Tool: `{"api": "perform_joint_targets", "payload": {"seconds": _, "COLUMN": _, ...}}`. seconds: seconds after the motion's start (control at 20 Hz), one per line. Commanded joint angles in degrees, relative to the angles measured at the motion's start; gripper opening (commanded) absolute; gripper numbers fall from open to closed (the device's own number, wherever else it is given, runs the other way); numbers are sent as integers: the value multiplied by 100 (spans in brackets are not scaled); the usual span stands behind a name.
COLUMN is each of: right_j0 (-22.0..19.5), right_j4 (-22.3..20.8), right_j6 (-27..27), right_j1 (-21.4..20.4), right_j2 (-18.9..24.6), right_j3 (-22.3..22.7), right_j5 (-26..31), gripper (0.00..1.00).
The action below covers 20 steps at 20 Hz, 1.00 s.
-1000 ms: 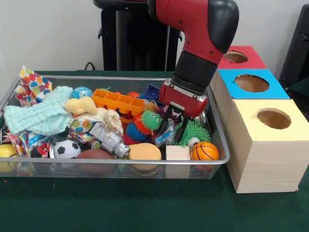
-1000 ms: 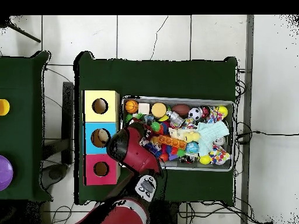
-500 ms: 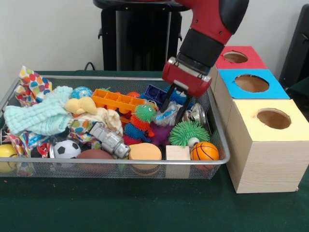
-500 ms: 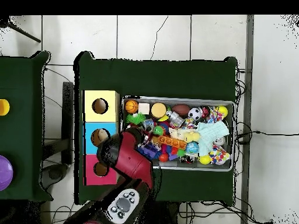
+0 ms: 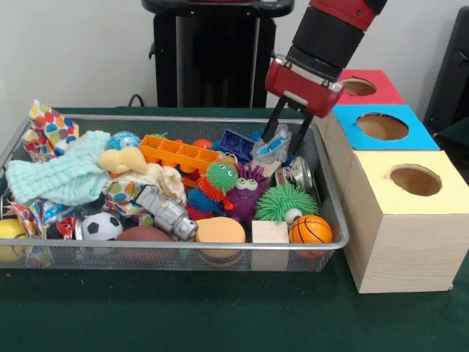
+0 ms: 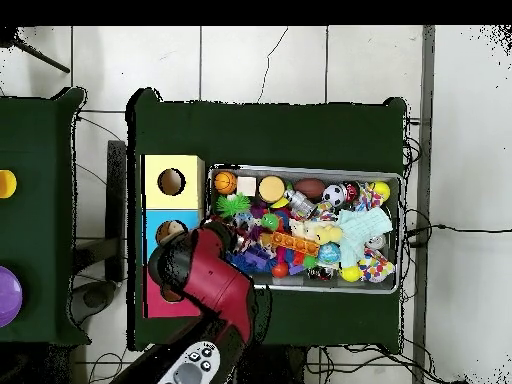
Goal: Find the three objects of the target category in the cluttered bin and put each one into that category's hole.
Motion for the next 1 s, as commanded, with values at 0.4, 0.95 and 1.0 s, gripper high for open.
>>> {"api": "perform_joint_targets", "payload": {"seconds": 0.4, "right_j0": -1645, "right_j4": 316, "right_j6": 1342, "right_j1": -1186, "right_j2": 3021, "right_j3": 942, "right_j5": 19, "gripper": 0}}
{"api": "perform_joint_targets", "payload": {"seconds": 0.95, "right_j0": 671, "right_j4": -330, "right_j6": 2589, "right_j1": -266, "right_j2": -768, "right_j3": -930, "right_j5": 2726, "gripper": 0}}
{"api": "perform_joint_targets", "payload": {"seconds": 1.0, "right_j0": 709, "right_j4": -308, "right_j6": 2660, "right_j1": -278, "right_j2": -784, "right_j3": -935, "right_j5": 2788, "gripper": 0}}
